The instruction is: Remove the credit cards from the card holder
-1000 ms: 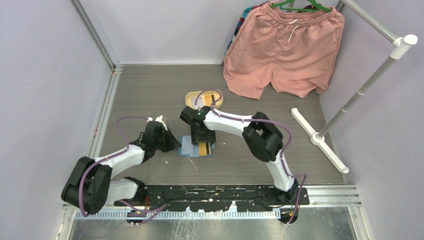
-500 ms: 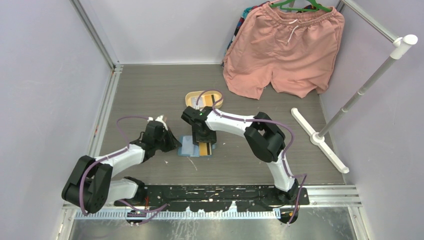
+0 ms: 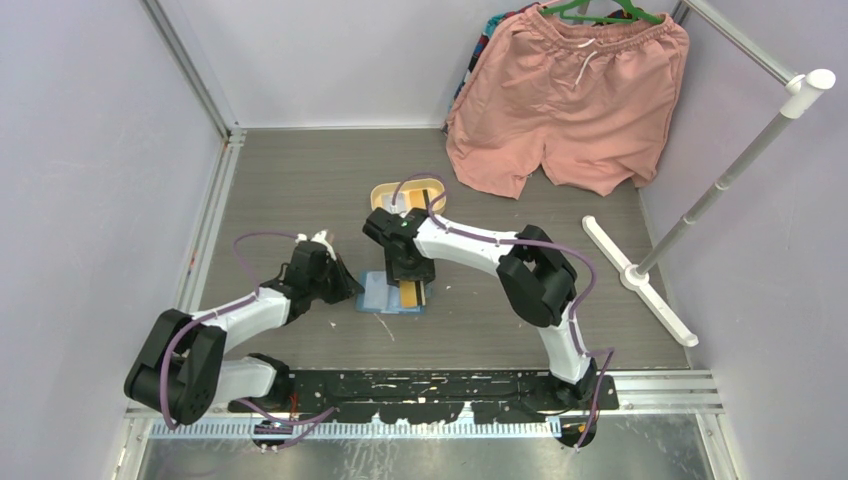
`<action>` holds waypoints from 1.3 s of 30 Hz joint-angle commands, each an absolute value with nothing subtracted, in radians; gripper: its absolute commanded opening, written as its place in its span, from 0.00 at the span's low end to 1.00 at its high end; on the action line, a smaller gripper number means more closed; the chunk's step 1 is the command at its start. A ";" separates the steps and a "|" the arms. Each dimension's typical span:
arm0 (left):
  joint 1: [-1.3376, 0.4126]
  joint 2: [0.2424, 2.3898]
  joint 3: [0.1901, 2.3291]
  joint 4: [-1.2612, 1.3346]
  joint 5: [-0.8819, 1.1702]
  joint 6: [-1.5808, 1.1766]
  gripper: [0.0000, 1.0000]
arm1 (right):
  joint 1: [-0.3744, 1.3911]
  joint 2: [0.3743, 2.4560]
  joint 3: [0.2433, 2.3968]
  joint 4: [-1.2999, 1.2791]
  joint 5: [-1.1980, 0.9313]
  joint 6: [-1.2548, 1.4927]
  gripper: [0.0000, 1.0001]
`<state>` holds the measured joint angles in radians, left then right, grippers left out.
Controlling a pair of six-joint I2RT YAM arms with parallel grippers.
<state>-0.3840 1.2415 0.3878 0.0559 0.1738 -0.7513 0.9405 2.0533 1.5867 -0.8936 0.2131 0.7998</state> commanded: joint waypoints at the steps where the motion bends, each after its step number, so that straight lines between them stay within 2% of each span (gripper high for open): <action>1: -0.379 1.263 0.392 0.025 0.139 -0.723 0.00 | 0.937 1.972 1.655 -0.937 0.267 0.767 0.53; 16: -0.379 1.261 0.393 0.023 0.139 -0.719 0.00 | 0.794 2.002 1.786 -0.921 0.216 0.655 0.54; 23: -0.379 1.263 0.386 0.032 0.141 -0.724 0.00 | 0.702 2.095 2.007 -0.964 0.204 0.566 0.54; 33: -0.379 1.262 0.383 0.032 0.144 -0.726 0.00 | 0.622 2.352 2.417 -1.044 0.212 0.476 0.53; 39: -0.379 1.265 0.385 0.032 0.144 -0.726 0.00 | 0.590 2.425 2.535 -1.007 0.244 0.434 0.53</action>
<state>-0.3840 1.2488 0.3904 0.0628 0.1761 -0.7513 0.6083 2.4287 2.4363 -1.0203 0.2089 0.4831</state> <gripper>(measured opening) 0.012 0.614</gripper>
